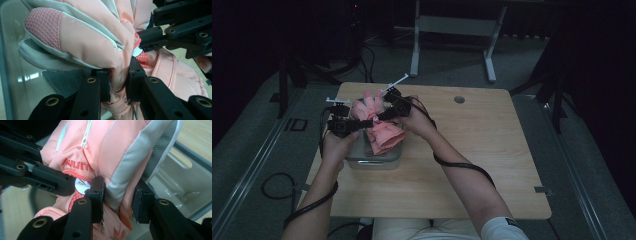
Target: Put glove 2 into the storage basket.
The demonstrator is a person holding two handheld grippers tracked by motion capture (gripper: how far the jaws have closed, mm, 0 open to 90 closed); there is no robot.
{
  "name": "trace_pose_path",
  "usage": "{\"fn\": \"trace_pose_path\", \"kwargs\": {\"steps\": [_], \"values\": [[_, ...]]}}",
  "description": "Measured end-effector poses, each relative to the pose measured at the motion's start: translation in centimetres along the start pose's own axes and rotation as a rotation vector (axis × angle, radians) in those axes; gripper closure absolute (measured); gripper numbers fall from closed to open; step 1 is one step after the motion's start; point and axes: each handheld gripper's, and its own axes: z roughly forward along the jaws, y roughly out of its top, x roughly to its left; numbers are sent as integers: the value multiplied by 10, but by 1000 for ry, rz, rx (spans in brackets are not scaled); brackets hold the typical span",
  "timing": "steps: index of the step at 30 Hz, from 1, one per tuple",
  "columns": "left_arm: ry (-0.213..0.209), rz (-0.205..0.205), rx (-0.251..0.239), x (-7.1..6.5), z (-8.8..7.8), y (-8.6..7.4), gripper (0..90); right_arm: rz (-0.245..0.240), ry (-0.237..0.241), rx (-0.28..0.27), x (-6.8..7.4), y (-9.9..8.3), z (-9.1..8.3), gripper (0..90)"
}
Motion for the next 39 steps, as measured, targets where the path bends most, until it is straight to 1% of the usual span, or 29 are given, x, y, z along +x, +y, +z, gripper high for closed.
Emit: {"fn": "trace_pose_path", "kwargs": {"steps": [2,3,7,9,12,13,15,17,18,19,20,21,23,25,27,28,29,34,37,39], "values": [[10,-14,13,5,8,-4,759,9,-9,20,-3,-4,9,655],[17,-14,21,7,10,-5,759,17,-6,25,-5,-6,13,656],[32,-42,46,15,18,-10,759,47,-1,35,-9,-12,28,656],[48,-44,69,17,22,-11,758,52,-6,49,-9,-13,34,657],[67,-47,81,20,24,-12,756,63,-16,64,-8,-14,41,658],[75,-55,87,21,24,-11,756,65,-21,65,-8,-14,42,658],[98,-55,108,21,26,-10,755,74,-32,69,-6,-14,46,659],[133,-52,139,20,29,-10,752,87,-36,82,-5,-14,50,658],[144,-51,149,19,30,-10,749,95,-35,91,-6,-15,53,658],[144,-51,149,19,30,-10,744,95,-35,91,-6,-15,53,658],[170,-46,165,18,32,-8,744,103,-33,95,-6,-15,54,658],[186,-39,174,16,33,-7,726,122,-28,98,-8,-16,56,654],[207,-26,186,14,34,-6,686,130,-30,100,-9,-16,57,643],[225,-1,192,12,35,-5,650,137,-29,100,-11,-17,57,628],[248,7,185,11,36,-5,610,144,-27,95,-13,-18,57,616],[257,4,181,11,36,-5,586,143,-32,95,-13,-18,57,610],[256,-5,175,12,35,-5,574,146,-33,92,-14,-18,57,602],[271,-13,161,14,32,-3,490,154,-30,68,-18,-18,53,558],[275,-8,156,14,30,-2,466,154,-35,57,-19,-17,49,552],[273,-12,151,15,28,-1,450,149,-36,51,-19,-15,46,552]]}}
